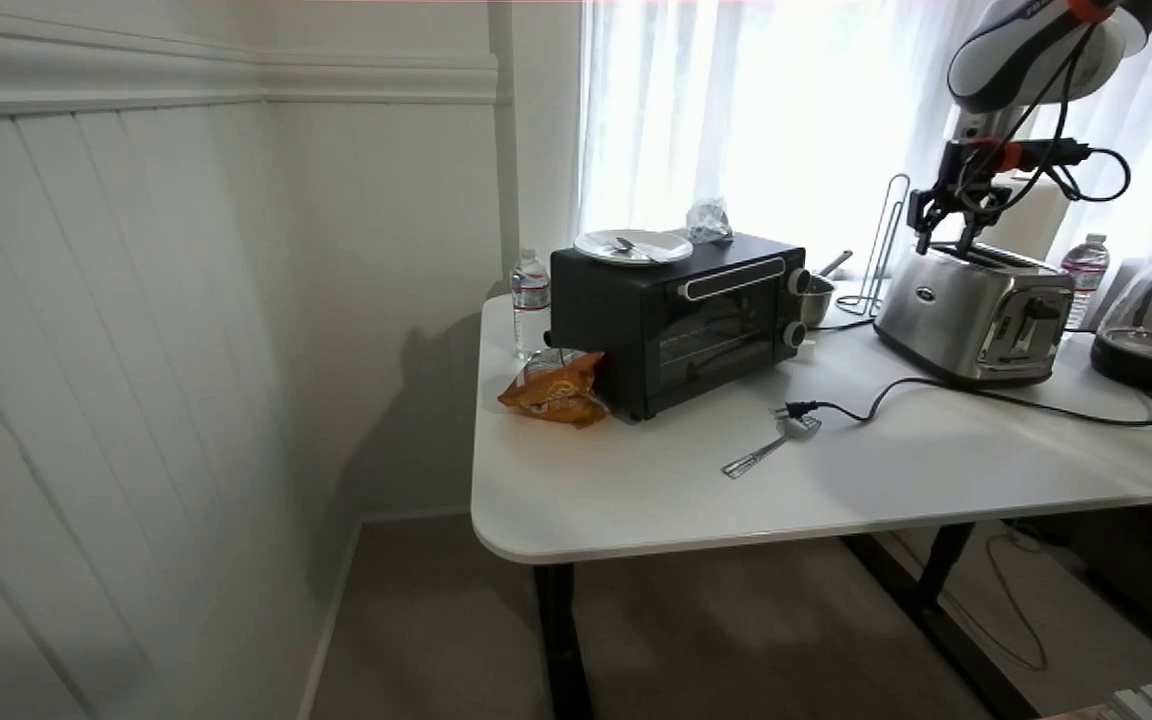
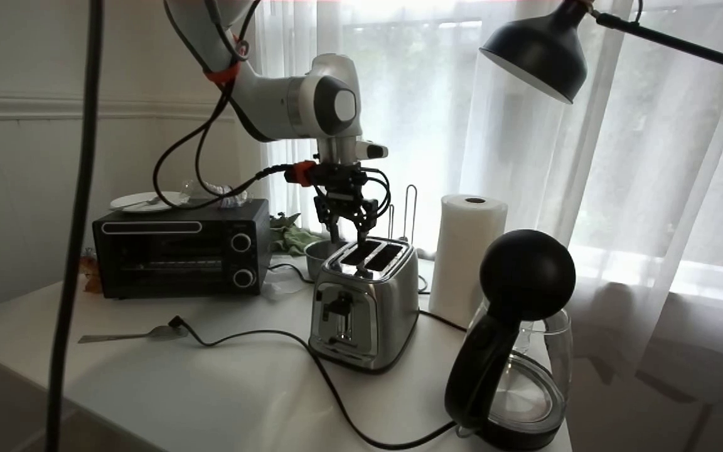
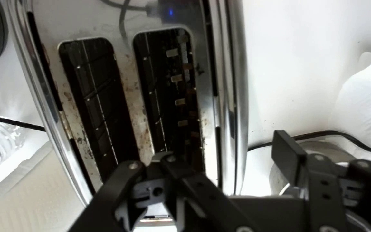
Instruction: Turn the toaster to have its cord facing the paper towel holder
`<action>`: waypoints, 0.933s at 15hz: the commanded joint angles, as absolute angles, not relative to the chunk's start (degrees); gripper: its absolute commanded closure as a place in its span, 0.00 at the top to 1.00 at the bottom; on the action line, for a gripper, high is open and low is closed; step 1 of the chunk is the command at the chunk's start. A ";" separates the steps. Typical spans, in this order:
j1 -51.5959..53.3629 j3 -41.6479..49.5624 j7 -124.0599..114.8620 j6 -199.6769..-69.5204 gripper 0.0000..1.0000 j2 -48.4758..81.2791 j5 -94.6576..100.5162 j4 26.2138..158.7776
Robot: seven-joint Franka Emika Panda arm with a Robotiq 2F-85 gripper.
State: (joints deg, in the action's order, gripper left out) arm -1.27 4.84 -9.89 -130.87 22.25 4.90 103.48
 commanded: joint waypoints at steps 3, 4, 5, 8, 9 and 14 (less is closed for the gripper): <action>0.54 5.95 -14.16 -125.63 1.00 16.84 8.41 106.10; 0.56 5.86 -14.27 -121.45 1.00 16.12 8.42 105.81; 0.26 5.38 -12.91 -118.42 1.00 15.17 7.86 106.05; -0.50 4.42 -10.33 -113.50 1.00 12.12 6.53 107.09; -0.69 4.27 -9.91 -112.72 1.00 11.01 6.14 107.55; -1.51 3.83 -6.76 -112.72 1.00 4.76 3.67 112.05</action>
